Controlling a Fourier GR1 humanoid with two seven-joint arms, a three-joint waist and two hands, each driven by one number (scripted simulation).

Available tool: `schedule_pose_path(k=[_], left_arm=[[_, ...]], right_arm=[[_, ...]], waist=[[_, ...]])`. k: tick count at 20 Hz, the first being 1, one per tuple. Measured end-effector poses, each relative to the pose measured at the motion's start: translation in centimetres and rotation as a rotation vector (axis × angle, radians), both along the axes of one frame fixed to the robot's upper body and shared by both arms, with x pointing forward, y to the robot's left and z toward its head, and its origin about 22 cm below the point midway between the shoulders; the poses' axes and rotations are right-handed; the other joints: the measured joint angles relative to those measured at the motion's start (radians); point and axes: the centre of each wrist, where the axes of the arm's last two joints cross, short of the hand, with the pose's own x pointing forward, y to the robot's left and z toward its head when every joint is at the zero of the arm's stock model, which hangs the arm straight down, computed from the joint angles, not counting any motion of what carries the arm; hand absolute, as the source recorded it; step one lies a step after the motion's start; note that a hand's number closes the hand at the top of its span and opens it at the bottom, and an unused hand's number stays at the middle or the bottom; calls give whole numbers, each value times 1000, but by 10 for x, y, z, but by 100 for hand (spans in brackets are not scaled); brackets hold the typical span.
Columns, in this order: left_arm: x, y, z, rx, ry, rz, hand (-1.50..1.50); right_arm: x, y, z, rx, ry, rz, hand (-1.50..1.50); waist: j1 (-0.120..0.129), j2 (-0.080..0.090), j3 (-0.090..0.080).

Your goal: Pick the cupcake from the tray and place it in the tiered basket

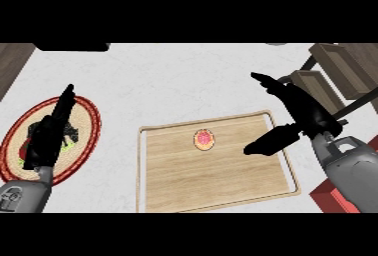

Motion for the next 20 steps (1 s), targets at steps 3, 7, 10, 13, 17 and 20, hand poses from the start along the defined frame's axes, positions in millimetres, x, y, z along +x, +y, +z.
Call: schedule_pose_path(k=[3, 7, 10, 13, 17, 20], left_arm=[[0, -4, -3, -6, -1, -5, 0], [1, -1, -3, -4, -2, -2, 0], [4, -4, -1, -5, 0, 4, 0], [1, -1, -1, -3, 3, 5, 0], [-5, 0, -1, -7, 5, 6, 0], [-3, -2, 1, -6, -1, 3, 0]], right_arm=[[12, 25, 21, -69, 48, 30, -150], [28, 52, 33, -116, 100, 24, -150], [34, 74, 30, -136, 151, 28, -150], [39, 85, 22, -150, 200, 34, -150], [42, 93, 7, -195, 246, 38, -150], [45, 96, 1, -223, 271, 43, -150]], waist=[[4, 1, 1], [4, 2, 1], [2, 2, 2], [2, 1, 2], [1, 1, 2], [-2, 1, 2]])
